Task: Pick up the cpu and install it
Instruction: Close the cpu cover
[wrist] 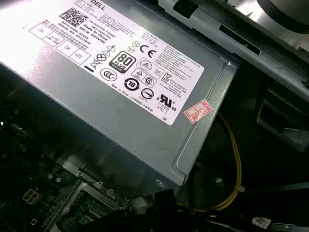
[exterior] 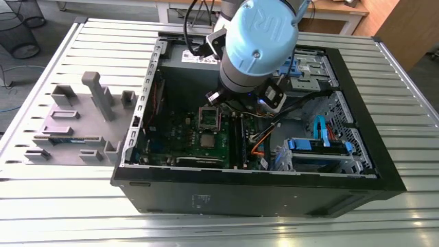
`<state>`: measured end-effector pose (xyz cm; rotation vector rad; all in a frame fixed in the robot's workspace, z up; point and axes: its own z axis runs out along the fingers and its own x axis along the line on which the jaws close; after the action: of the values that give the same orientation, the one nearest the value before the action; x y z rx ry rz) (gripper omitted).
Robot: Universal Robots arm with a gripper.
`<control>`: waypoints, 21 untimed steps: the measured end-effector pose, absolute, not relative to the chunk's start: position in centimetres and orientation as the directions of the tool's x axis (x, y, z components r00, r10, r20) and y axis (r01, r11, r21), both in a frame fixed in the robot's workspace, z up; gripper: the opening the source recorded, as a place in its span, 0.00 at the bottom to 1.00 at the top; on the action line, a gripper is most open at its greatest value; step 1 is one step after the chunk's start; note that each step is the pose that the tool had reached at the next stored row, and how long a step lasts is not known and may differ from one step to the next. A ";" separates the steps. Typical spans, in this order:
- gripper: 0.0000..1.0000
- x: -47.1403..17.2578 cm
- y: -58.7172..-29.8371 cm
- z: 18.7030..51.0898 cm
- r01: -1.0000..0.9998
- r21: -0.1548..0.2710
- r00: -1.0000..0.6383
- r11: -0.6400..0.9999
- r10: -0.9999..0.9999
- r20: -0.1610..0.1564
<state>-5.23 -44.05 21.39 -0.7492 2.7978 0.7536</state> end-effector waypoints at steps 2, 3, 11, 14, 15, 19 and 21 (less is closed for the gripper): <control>0.11 -5.2 -44.0 21.4 -0.503 0.431 -0.864 0.750 -0.428 -0.264; 0.11 -5.2 -44.0 21.4 -0.503 0.430 -0.864 0.750 -0.428 -0.264; 0.11 -5.2 -44.1 21.4 -0.503 0.428 -0.864 0.751 -0.429 -0.262; 0.11 -5.2 -44.0 21.4 -0.503 0.425 -0.864 0.753 -0.430 -0.260; 0.11 -5.2 -44.1 21.4 -0.503 0.418 -0.864 0.757 -0.433 -0.256; 0.11 -5.2 -44.1 21.4 -0.503 0.398 -0.864 0.767 -0.439 -0.245; 0.11 -5.2 -44.1 21.4 -0.503 0.396 -0.864 0.768 -0.440 -0.244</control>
<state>-5.23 -44.08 21.43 -0.7568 2.8238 0.6920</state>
